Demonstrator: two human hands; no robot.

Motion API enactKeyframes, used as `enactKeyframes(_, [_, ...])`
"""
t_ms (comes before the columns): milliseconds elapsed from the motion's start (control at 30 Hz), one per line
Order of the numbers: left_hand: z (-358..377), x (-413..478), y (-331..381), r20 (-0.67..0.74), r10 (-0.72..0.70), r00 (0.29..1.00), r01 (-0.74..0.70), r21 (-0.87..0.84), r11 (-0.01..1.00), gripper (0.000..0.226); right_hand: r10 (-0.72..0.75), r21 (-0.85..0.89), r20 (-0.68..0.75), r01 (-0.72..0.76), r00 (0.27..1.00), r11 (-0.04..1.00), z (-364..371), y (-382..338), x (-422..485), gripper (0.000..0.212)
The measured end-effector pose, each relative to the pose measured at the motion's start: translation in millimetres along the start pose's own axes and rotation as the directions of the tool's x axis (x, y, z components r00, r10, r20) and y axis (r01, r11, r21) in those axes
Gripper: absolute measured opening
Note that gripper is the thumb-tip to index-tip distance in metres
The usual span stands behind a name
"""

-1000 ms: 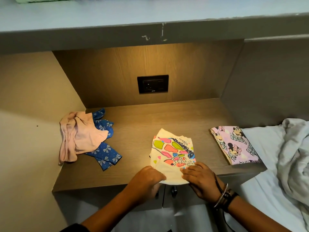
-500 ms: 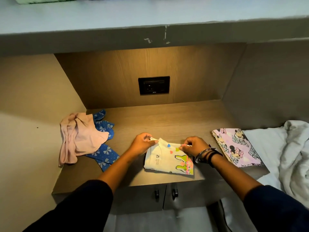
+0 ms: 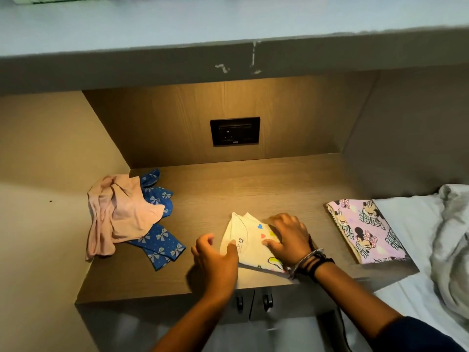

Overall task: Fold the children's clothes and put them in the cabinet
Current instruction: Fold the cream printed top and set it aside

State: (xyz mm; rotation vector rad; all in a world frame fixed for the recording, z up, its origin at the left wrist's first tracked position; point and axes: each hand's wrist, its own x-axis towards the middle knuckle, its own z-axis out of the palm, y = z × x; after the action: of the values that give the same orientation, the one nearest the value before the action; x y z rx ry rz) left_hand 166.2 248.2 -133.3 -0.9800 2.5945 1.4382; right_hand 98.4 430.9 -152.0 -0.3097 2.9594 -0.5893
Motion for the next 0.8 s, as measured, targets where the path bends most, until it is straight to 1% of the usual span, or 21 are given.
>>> enactKeyframes(33, [1, -3, 0, 0.089, -0.202, 0.975, 0.214, -0.158, 0.964, 0.050, 0.066, -0.007, 0.033, -0.066, 0.997, 0.998, -4, 0, 6, 0.058])
enactKeyframes(67, [3, -3, 4, 0.217, -0.362, 0.906, 0.417, -0.330, 0.847, 0.048, 0.132, 0.005, 0.084, -0.133, 0.988, 0.991, -8, 1, 13, 0.061])
enactKeyframes(100, [5, -5, 8, 0.349, -0.444, 0.825, 0.563, -0.436, 0.703, 0.042, 0.184, 0.038, 0.136, -0.190, 0.974, 0.981, -10, 1, 18, 0.062])
enactKeyframes(133, [8, -5, 13, 0.435, -0.453, 0.779, 0.625, -0.467, 0.626, 0.035, 0.220, 0.080, 0.180, -0.237, 0.959, 0.968, -12, 0, 20, 0.057])
enactKeyframes(167, [12, -5, 16, 0.471, -0.440, 0.764, 0.639, -0.461, 0.616, 0.030, 0.243, 0.123, 0.215, -0.273, 0.946, 0.954, -13, -2, 21, 0.050])
enactKeyframes(233, [22, -8, 23, 0.501, -0.412, 0.761, 0.634, -0.441, 0.635, 0.028, 0.262, 0.200, 0.301, -0.329, 0.917, 0.923, -14, -4, 21, 0.036])
enactKeyframes(300, [30, -7, 26, 0.501, -0.394, 0.771, 0.618, -0.441, 0.651, 0.027, 0.269, 0.243, 0.384, -0.378, 0.883, 0.893, -14, -6, 17, 0.026])
enactKeyframes(367, [35, -7, 31, 0.498, -0.350, 0.793, 0.579, -0.438, 0.687, 0.026, 0.288, 0.298, 0.428, -0.435, 0.856, 0.850, -14, -5, 10, 0.020])
enactKeyframes(400, [38, -6, 33, 0.501, -0.310, 0.808, 0.549, -0.449, 0.705, 0.028, 0.288, 0.353, 0.433, -0.455, 0.854, 0.818, -15, -5, 6, 0.017])
enactKeyframes(433, [41, -7, 35, 0.500, -0.267, 0.824, 0.516, -0.469, 0.717, 0.029, 0.283, 0.428, 0.429, -0.469, 0.858, 0.773, -19, -3, 0, 0.015])
enactKeyframes(500, [46, -13, 45, 0.532, -0.172, 0.829, 0.479, -0.518, 0.709, 0.029, 0.269, 0.603, 0.400, -0.473, 0.876, 0.643, -32, 4, -15, 0.016])
enactKeyframes(600, [60, -21, 65, 0.615, 0.000, 0.788, 0.459, -0.587, 0.667, 0.027, 0.260, 0.821, 0.337, -0.418, 0.905, 0.389, -56, 30, -38, 0.023])
enactKeyframes(633, [68, -25, 74, 0.634, 0.062, 0.771, 0.438, -0.598, 0.671, 0.028, 0.271, 0.860, 0.295, -0.378, 0.916, 0.343, -65, 43, -45, 0.025])
enactKeyframes(667, [78, -30, 84, 0.648, 0.123, 0.751, 0.414, -0.608, 0.678, 0.030, 0.290, 0.883, 0.238, -0.331, 0.927, 0.333, -75, 58, -52, 0.027])
enactKeyframes(733, [102, -39, 102, 0.671, 0.231, 0.705, 0.364, -0.621, 0.694, 0.035, 0.316, 0.880, 0.110, -0.240, 0.942, 0.411, -93, 88, -60, 0.028])
enactKeyframes(800, [133, -49, 121, 0.697, 0.302, 0.650, 0.329, -0.617, 0.715, 0.040, 0.334, 0.837, 0.002, -0.184, 0.943, 0.515, -114, 117, -66, 0.025])
